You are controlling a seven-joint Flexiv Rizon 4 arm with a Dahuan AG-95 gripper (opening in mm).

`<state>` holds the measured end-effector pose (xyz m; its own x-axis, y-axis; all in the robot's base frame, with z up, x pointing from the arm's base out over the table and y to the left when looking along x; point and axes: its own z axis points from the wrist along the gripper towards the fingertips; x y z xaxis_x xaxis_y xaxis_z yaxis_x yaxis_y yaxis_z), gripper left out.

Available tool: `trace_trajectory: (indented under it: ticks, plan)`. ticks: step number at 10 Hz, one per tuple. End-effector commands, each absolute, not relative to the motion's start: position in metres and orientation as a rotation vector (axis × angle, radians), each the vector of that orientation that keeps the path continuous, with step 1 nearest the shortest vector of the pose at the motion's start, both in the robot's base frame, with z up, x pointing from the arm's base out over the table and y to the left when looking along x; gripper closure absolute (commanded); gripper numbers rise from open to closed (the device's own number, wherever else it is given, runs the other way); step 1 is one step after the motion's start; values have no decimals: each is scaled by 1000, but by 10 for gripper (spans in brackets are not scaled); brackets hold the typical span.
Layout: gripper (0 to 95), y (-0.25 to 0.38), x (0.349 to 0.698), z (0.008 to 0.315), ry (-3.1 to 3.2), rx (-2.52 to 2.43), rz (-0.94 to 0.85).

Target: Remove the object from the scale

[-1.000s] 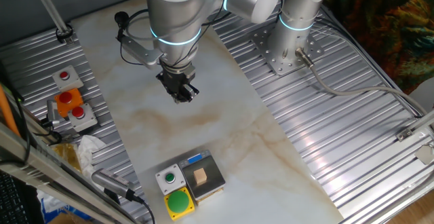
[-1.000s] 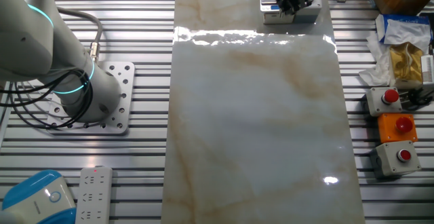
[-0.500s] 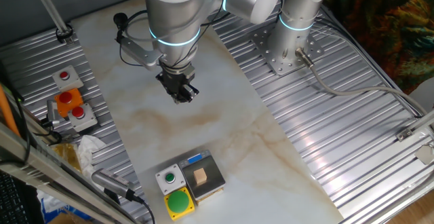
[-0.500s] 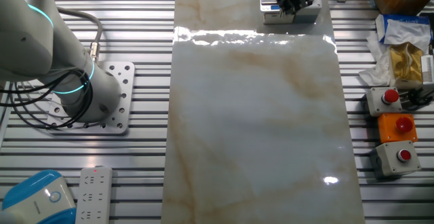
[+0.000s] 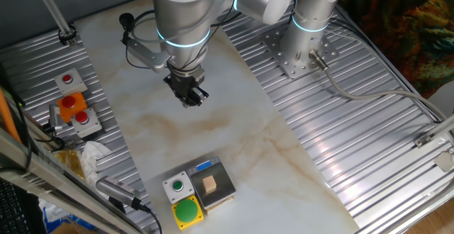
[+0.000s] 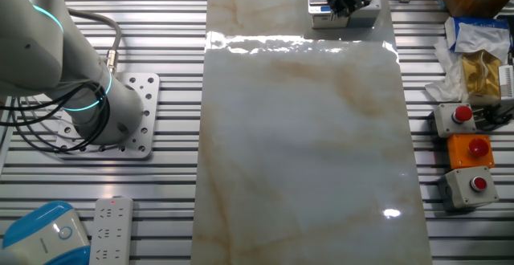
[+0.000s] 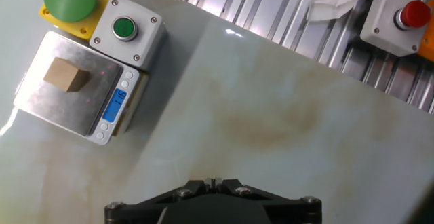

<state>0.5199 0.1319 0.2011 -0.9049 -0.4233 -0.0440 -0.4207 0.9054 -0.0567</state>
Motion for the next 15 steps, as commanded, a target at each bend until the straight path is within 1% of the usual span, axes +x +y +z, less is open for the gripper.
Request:
trace_trajectory:
  ticks: [1, 4, 5, 6, 8, 9, 12, 15]
  plan:
    - [950, 133, 520, 201, 3008, -677, -60]
    - [950, 150, 522, 201, 3011, -656, -49]
    - [950, 177, 521, 201, 3023, -606, -50]
    - [950, 192, 520, 200, 3030, -566, -47]
    - [950, 212, 517, 204, 3036, -474, 16]
    - [950, 223, 517, 209, 3035, -484, -7]
    - [950, 237, 518, 211, 3043, -481, -20]
    - [950, 243, 510, 200, 3039, -474, -32]
